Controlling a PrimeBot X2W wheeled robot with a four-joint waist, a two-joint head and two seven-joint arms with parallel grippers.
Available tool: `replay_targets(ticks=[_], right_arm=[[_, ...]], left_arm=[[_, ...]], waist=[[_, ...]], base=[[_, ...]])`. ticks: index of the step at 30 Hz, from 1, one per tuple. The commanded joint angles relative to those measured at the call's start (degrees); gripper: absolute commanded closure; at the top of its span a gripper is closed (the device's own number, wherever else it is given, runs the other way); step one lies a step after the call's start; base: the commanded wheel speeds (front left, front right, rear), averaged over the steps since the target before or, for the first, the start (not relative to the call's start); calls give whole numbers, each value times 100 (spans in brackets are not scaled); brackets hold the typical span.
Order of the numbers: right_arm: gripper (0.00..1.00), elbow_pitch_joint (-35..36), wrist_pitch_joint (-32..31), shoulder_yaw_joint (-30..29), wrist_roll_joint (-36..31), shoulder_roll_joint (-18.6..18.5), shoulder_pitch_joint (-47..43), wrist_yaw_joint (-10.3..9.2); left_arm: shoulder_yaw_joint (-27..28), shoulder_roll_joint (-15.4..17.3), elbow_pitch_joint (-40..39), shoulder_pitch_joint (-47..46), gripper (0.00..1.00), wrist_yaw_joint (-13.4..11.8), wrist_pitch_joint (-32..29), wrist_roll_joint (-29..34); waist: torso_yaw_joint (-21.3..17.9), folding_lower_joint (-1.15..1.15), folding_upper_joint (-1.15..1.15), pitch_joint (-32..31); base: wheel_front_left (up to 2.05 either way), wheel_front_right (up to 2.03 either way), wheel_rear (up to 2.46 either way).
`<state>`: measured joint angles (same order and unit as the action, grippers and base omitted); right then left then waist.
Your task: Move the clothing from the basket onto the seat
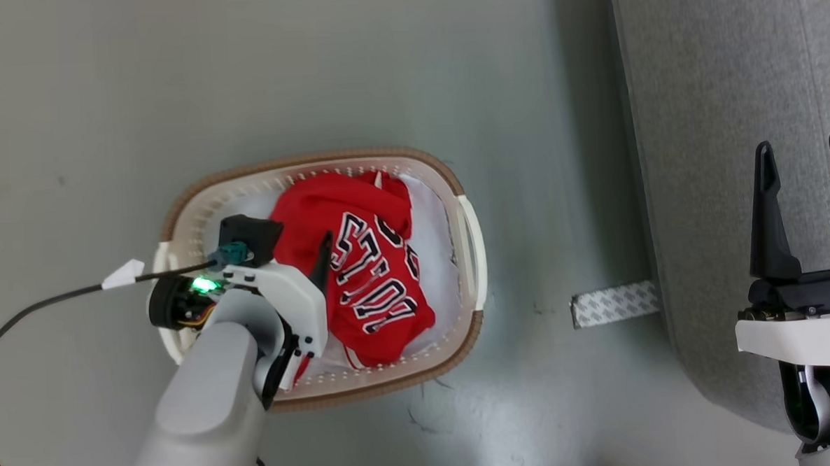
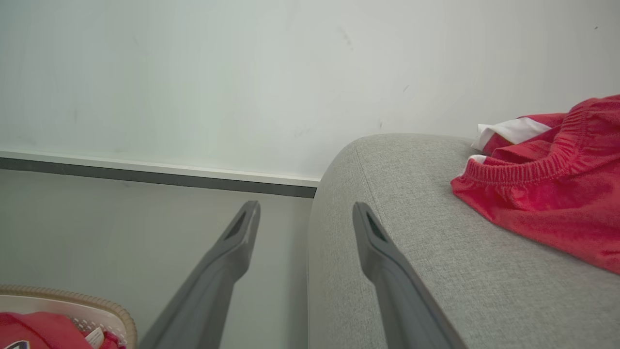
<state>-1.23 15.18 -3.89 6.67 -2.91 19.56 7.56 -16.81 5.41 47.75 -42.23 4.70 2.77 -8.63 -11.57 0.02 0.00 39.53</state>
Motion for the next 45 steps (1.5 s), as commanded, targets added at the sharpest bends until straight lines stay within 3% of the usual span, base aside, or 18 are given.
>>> replay_targets(ticks=[1,8,25,26,27,29,38,45], right_arm=[[0,58,-6,10,36,1,50,-14],[0,147,-6,23,58,1,33,-15],[0,354,-6,109,45,1,27,-15],[0,366,-6,114,29,0,21,-14],[0,377,-6,117,14,1,13,-14],[0,395,-6,114,-7,1,-12,-14],[0,353,-6,69,-118,0,7,-15],[0,195,-6,1,-222,0,45,-14]], left_arm=[[31,3,95,-102,0,-19,9,-68],[-188,-86,632,-434,0,226,-27,-309],[-1050,13,1162,-930,0,280,147,-842],[-1124,6,1186,-957,5,280,167,-872],[-1199,0,1207,-982,44,280,179,-898],[-1399,-28,1243,-994,100,280,211,-918],[-2189,-169,979,-884,100,281,587,-1648],[-2640,-138,588,-671,100,280,1078,-2398]], waist=[[-194,-2,0,288],[-307,-2,0,639],[-543,-2,0,1299],[-559,-2,0,1328],[-571,-2,0,1350],[-582,-2,0,1375],[-432,-2,0,1280],[-77,-2,0,680]], base=[[0,0,0],[0,0,0],[0,0,0],[0,0,0],[0,0,0],[0,0,0],[0,0,0],[0,0,0]])
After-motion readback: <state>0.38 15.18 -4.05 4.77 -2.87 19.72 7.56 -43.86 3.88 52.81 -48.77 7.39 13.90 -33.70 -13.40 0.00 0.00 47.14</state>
